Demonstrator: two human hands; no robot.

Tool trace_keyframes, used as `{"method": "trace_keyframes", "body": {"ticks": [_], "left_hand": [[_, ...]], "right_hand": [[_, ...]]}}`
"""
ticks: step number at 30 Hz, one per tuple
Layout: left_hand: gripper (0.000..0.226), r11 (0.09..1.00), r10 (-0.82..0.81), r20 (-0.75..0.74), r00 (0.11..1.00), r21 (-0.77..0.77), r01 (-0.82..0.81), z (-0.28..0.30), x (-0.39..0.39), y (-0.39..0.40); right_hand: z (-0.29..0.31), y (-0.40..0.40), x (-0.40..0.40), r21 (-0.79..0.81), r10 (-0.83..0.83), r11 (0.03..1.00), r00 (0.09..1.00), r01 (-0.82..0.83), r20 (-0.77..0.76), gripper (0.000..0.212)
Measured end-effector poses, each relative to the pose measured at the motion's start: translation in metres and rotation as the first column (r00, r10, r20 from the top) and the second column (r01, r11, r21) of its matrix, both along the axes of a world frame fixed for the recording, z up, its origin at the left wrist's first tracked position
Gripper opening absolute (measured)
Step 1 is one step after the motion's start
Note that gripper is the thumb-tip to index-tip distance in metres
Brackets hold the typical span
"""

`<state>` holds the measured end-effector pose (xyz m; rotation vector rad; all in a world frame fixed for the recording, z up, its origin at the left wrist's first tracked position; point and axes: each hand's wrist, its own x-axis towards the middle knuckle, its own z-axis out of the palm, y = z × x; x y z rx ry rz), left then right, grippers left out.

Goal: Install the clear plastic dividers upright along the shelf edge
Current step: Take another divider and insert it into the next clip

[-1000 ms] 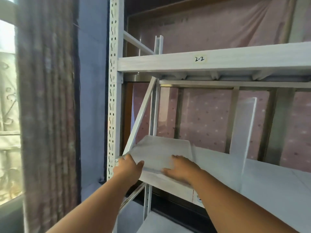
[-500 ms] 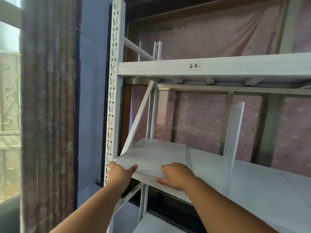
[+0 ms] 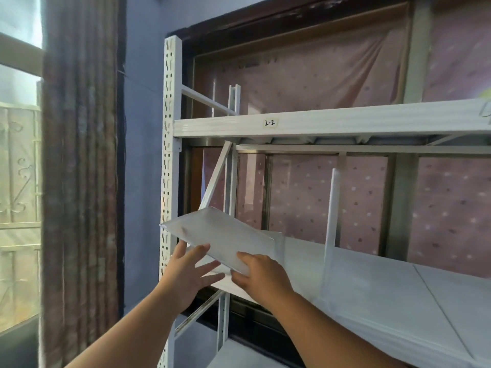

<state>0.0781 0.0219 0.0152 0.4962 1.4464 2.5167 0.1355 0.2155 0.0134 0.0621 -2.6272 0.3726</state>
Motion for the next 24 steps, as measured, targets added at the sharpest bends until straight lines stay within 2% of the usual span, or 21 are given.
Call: {"method": "trace_keyframes", "body": {"ticks": [4,8,11,15,17,21,24], "left_hand": [[0.067,0.998,-0.038,-0.096,0.995,0.044,0.042,0.011,0.033,0.01],[0.06,1.0,-0.017,-0.182,0.983,0.023,0.022,0.032,0.078,0.019],[0.065,0.998,0.009,-0.264,0.964,-0.05,-0.023,0.05,0.122,0.025],[0.066,0.99,0.019,-0.352,0.936,-0.128,-0.068,0.066,0.185,0.028],[0.065,0.983,0.005,-0.377,0.926,-0.168,-0.073,0.073,0.218,0.032],[0.075,0.973,-0.037,-0.396,0.917,-0.224,-0.057,0.08,0.277,0.046],[0.08,0.955,-0.075,-0.44,0.895,-0.289,-0.062,0.082,0.314,0.058]], "right_hand": [[-0.003,0.004,0.031,-0.162,0.121,0.98,0.993,-0.119,0.003,0.067],[-0.003,0.005,0.071,-0.245,0.241,0.94,0.97,-0.237,-0.012,0.072],[0.004,0.008,0.107,-0.302,0.29,0.909,0.956,-0.288,-0.038,0.079],[0.01,0.012,0.162,-0.421,0.396,0.815,0.913,-0.399,-0.098,0.079],[0.009,0.016,0.189,-0.463,0.421,0.776,0.899,-0.428,-0.124,0.08],[0.001,0.031,0.241,-0.537,0.461,0.704,0.874,-0.464,-0.151,0.086],[-0.008,0.042,0.279,-0.54,0.435,0.706,0.882,-0.457,-0.178,0.092]]}}
